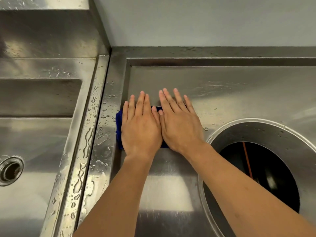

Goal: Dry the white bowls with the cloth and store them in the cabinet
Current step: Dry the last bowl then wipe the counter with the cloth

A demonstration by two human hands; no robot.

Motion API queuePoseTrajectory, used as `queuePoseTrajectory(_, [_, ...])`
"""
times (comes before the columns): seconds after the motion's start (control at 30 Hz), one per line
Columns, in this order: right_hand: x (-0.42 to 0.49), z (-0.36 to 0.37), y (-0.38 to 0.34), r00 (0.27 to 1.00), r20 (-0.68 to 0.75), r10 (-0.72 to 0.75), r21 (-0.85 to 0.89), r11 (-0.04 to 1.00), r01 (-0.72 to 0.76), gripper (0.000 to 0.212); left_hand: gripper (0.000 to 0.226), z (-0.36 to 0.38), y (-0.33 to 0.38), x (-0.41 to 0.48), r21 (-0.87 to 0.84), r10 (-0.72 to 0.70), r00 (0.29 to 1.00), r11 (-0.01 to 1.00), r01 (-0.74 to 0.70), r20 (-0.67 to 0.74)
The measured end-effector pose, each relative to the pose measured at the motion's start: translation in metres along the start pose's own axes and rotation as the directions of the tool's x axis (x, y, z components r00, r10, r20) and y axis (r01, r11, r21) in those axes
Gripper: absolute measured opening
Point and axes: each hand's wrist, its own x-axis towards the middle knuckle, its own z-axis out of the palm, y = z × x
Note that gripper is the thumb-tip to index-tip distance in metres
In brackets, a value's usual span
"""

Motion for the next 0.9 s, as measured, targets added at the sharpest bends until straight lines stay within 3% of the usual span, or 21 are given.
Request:
queuePoseTrajectory(0.07, [-0.003, 0.002, -0.002, 0.998, -0.058, 0.014, 0.002, 1.0, -0.014, 0.057, 0.05, 0.0, 0.0, -0.002, -0.011, -0.003, 0.999, 1.0, 0.002, -0.051])
queuePoseTrajectory(0.17, [-0.007, 0.005, -0.004, 0.965, -0.26, 0.02, 0.027, 1.0, -0.014, 0.045, 0.028, 0.0, 0.002, -0.004, -0.026, -0.04, 0.994, 0.999, 0.038, -0.101])
queuePoseTrajectory(0.43, [-0.003, 0.005, -0.006, 0.852, -0.521, -0.05, -0.001, 0.998, 0.058, 0.032, 0.031, -0.003, 0.004, -0.003, -0.098, -0.045, 0.968, 0.995, 0.021, -0.246])
queuePoseTrajectory(0.53, [0.007, 0.006, -0.003, 0.908, -0.409, -0.086, 0.048, 0.992, 0.116, 0.037, 0.023, 0.0, 0.005, 0.007, -0.1, -0.056, 0.97, 0.994, 0.033, -0.236])
queuePoseTrajectory(0.67, [0.022, 0.006, 0.002, 0.972, -0.228, -0.06, 0.024, 0.997, 0.068, 0.048, 0.022, 0.007, 0.003, 0.024, -0.07, -0.034, 0.982, 0.997, 0.021, -0.187])
queuePoseTrajectory(0.8, [0.034, 0.009, 0.006, 0.991, -0.132, -0.03, 0.017, 0.999, 0.032, 0.052, 0.019, 0.01, 0.004, 0.033, -0.1, -0.04, 0.98, 0.995, 0.021, -0.193])
queuePoseTrajectory(0.9, [0.045, 0.011, 0.011, 0.996, -0.093, -0.008, 0.051, 0.999, 0.012, 0.057, 0.034, 0.01, 0.005, 0.043, -0.103, -0.048, 0.99, 0.994, 0.034, -0.135])
